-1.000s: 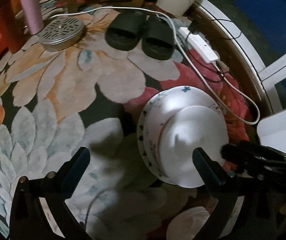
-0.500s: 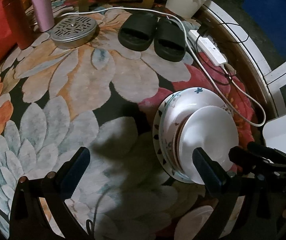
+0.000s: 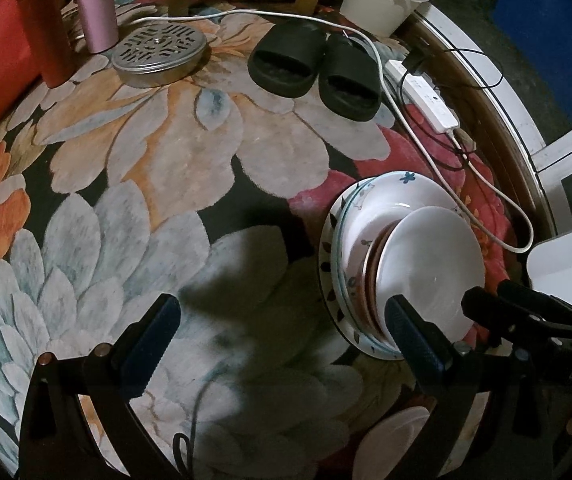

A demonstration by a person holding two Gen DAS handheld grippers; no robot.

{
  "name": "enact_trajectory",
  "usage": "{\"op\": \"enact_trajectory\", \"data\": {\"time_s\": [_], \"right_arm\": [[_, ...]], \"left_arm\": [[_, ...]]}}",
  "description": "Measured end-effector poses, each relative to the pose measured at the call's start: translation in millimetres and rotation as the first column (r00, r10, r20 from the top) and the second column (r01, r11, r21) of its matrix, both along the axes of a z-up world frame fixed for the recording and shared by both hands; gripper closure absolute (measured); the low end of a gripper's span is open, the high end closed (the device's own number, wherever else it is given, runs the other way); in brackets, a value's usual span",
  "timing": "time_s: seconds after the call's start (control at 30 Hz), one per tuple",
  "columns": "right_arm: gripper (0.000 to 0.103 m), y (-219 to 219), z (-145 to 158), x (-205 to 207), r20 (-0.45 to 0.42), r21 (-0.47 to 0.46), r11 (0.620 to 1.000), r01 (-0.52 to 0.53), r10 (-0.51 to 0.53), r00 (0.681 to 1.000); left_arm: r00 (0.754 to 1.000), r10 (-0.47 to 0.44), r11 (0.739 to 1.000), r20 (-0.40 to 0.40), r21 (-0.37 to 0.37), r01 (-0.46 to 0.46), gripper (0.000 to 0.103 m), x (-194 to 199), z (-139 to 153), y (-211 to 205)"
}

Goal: Organize plates and bowls

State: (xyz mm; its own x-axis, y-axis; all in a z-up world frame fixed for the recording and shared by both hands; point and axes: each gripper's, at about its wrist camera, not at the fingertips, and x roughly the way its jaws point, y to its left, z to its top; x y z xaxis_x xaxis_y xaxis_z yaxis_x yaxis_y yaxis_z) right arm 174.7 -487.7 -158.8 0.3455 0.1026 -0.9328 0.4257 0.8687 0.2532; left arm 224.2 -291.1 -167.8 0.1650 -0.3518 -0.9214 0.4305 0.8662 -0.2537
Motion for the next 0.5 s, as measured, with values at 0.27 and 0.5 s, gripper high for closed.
{"op": "enact_trajectory", "data": {"time_s": [0.27,0.5], "right_arm": [[0.005,0.4,-0.6,1.5,-0.002,-0.006,1.0,-0.004,0.004,1.0],[0.005,-0.4,-0.7,2.6,-0.004,-0.011,1.0,-0.004,0.004,1.0]], "left_arm": [[1.0,-0.001,1.0,-0.001,0.0,0.001,0.001,0.6,0.3,1.8],[1.0,-0.001,1.0,-0.004,0.0,0.001,0.001,0.2,-0.2,1.8]]}}
